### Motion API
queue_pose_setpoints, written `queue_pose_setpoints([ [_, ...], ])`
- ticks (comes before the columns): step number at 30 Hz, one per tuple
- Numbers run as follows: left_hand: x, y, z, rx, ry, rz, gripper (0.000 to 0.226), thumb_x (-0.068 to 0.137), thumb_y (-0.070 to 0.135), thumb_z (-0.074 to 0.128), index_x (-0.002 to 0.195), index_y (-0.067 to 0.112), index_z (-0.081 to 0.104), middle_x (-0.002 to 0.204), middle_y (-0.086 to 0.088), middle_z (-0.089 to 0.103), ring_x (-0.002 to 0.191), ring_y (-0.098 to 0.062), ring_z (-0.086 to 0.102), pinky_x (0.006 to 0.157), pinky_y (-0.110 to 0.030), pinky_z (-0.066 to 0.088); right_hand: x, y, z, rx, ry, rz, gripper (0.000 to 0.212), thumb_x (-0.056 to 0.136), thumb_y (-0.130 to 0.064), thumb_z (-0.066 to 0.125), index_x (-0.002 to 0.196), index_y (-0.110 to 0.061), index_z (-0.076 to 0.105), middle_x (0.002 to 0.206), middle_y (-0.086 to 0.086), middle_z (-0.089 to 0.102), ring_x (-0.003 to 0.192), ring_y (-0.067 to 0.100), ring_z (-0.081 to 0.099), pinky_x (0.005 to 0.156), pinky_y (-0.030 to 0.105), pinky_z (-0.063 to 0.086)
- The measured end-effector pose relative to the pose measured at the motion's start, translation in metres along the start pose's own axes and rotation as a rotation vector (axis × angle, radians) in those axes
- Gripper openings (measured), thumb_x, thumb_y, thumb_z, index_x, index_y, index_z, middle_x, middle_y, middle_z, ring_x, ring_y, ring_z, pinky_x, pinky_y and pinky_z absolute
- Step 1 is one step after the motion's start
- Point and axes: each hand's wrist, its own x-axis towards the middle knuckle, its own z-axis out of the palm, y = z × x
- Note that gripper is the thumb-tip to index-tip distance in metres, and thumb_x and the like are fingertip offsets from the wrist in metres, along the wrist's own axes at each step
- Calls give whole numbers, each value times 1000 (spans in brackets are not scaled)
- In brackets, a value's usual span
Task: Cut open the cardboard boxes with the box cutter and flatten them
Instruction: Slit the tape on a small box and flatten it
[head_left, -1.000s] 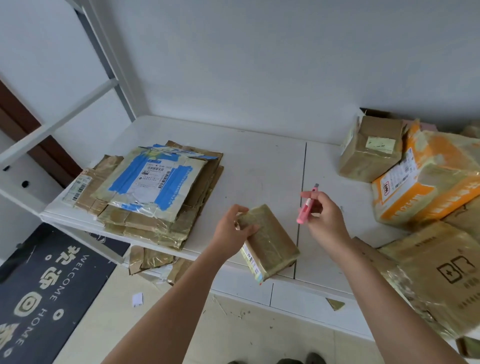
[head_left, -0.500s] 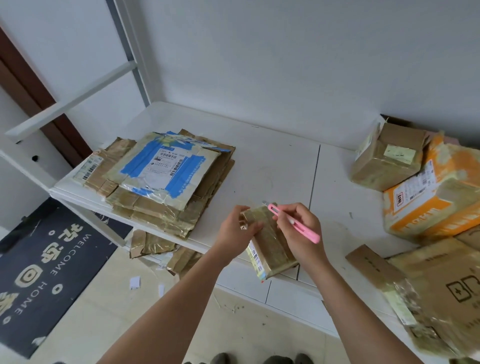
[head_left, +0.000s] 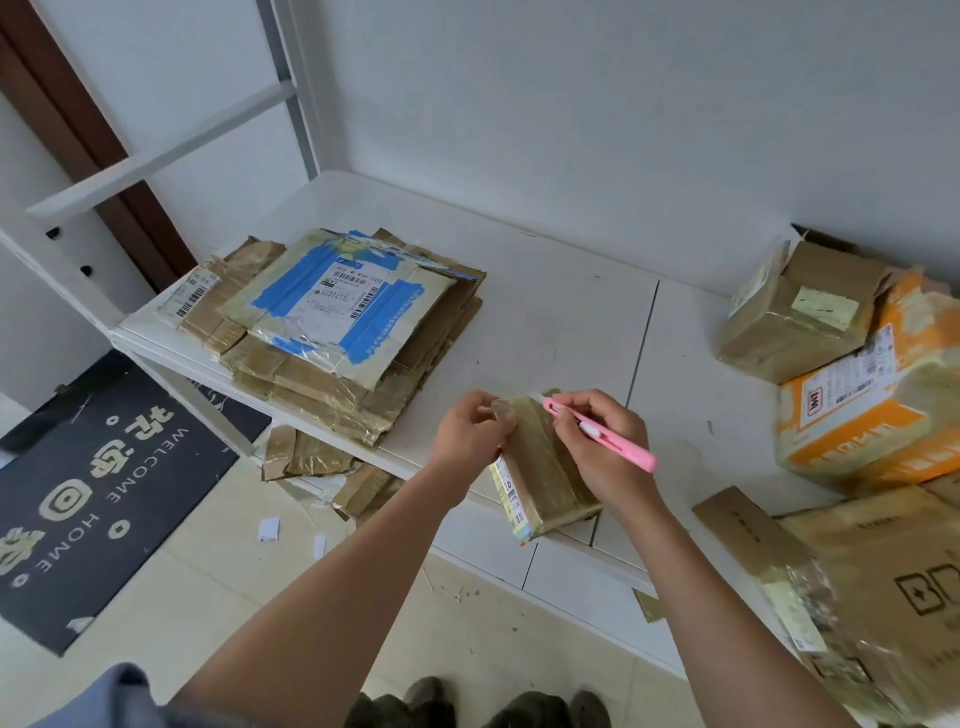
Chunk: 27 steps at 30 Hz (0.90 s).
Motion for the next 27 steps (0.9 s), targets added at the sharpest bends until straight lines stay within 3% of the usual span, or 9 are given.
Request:
queue_pose_setpoints([
  [6, -1, -1, 4, -11, 31, 10, 7, 94, 20, 65, 99, 18, 61, 106, -4, 66, 96, -21, 65, 86, -41, 59, -1, 2, -1, -16, -22, -44, 10, 91, 0, 64, 96, -6, 71, 102, -7, 74, 98, 2, 69, 77, 19, 57],
  [14, -2, 0, 5, 2, 81, 23, 10, 94, 18, 64, 104, 16, 63, 106, -4, 64, 94, -20, 65, 83, -40, 60, 6, -4, -3, -202, -120, -198, 10, 90, -2, 65, 96, -5, 72, 93, -9, 71, 88, -5, 66, 72, 7, 48],
  [22, -3, -1, 9, -20, 131, 51, 10, 93, 16, 65, 103, 18, 65, 102, 1, 63, 87, -14, 64, 73, -31, 60, 1, -6, -14, -207, -198, -163, 10, 88, -1, 66, 97, -4, 71, 94, -7, 72, 85, -3, 67, 68, 9, 50],
  [27, -5, -1, 11, -16, 153, 63, 7, 92, 14, 66, 98, 16, 66, 104, -1, 64, 89, -19, 66, 81, -40, 60, -20, -6, -26, -209, -244, -58, 10, 87, -2, 66, 91, -9, 73, 88, -4, 72, 80, 3, 67, 62, 19, 54],
])
